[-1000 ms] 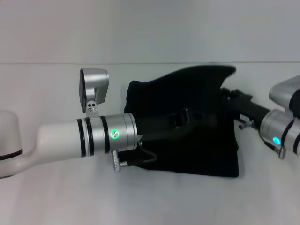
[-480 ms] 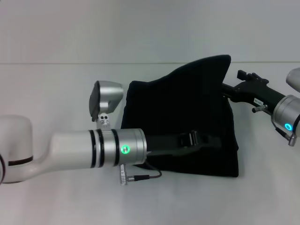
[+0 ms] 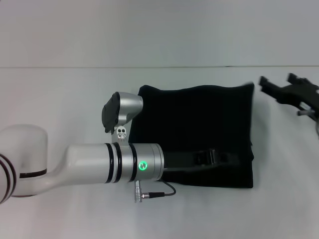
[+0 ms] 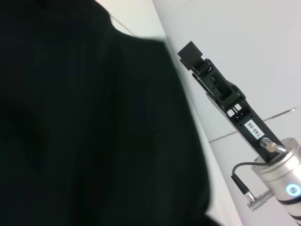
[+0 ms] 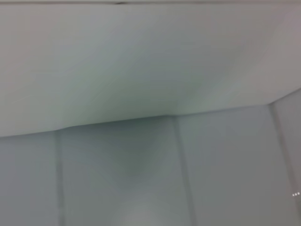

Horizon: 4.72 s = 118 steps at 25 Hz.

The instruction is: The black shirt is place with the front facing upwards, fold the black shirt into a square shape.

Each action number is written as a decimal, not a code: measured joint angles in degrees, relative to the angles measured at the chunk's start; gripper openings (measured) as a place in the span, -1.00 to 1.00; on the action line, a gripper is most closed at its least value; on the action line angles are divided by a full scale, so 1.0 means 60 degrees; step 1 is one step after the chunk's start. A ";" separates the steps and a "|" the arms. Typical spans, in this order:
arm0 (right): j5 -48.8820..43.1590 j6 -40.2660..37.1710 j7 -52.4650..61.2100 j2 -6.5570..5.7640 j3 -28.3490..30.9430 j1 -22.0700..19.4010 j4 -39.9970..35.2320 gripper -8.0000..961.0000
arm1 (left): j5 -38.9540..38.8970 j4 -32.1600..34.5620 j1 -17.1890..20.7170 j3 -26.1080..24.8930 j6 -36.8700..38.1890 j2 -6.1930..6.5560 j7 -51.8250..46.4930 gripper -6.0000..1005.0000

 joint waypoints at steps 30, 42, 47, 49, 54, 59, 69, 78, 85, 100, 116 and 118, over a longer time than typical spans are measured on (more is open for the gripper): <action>-0.2704 -0.3796 0.2477 0.0026 -0.2711 -0.0437 -0.0829 0.97 | -0.1176 0.3162 0.2925 -0.0234 0.2679 0.0764 0.0166 0.84; -0.2646 -0.3906 0.0097 0.0020 -0.4004 -0.0641 -0.0697 0.97 | -0.0396 0.3077 0.2935 -0.0134 0.2621 0.0985 -0.0854 0.84; -0.1519 -0.3586 0.0987 0.0001 -0.3316 -0.0478 -0.1011 0.97 | -0.0401 0.3029 0.2847 -0.0128 0.2481 0.0892 -0.0816 0.84; -0.1392 -0.2912 0.1928 -0.0013 -0.3372 -0.0107 -0.1334 0.97 | -0.0422 0.3030 0.2830 -0.0132 0.2306 0.0865 -0.0785 0.85; -0.1908 -0.0897 0.3634 -0.0024 -0.4163 0.1091 -0.1836 0.97 | -0.0408 0.3031 0.2827 -0.0139 0.2063 0.0792 -0.0771 0.85; -0.2596 0.0540 0.4578 -0.0028 -0.5532 0.2023 -0.1948 0.97 | -0.0399 0.3030 0.2837 -0.0145 0.2055 0.0777 -0.0772 0.84; -0.7006 0.0124 1.0270 -0.0174 -0.6774 0.3428 -0.3731 0.97 | -0.0384 0.3039 0.2827 -0.0142 0.2099 0.0768 -0.0770 0.84; -1.0164 0.0242 1.1908 0.0093 -0.6725 0.4366 -0.3796 0.97 | -0.0324 0.3061 0.2777 -0.0129 0.2073 0.0773 -0.0652 0.85; -0.9945 0.0303 1.1817 0.0098 -0.7483 0.4419 -0.3204 0.97 | -0.0283 0.3102 0.2844 -0.0129 0.2051 0.0790 -0.0608 0.85; -0.9719 0.1904 1.1679 0.0165 -0.9493 0.4369 -0.2115 0.97 | 0.0018 0.3036 0.2789 -0.0129 0.1652 0.0633 -0.0502 0.84; -0.8884 0.4262 1.1307 0.0083 -0.9579 0.4230 -0.1164 0.97 | -0.0001 0.3040 0.2884 -0.0129 0.2009 0.0562 -0.0491 0.85; -0.8871 0.4496 1.1367 0.0075 -0.9449 0.4151 -0.1157 0.97 | -0.0023 0.3057 0.2907 -0.0129 0.2107 0.0573 -0.0491 0.85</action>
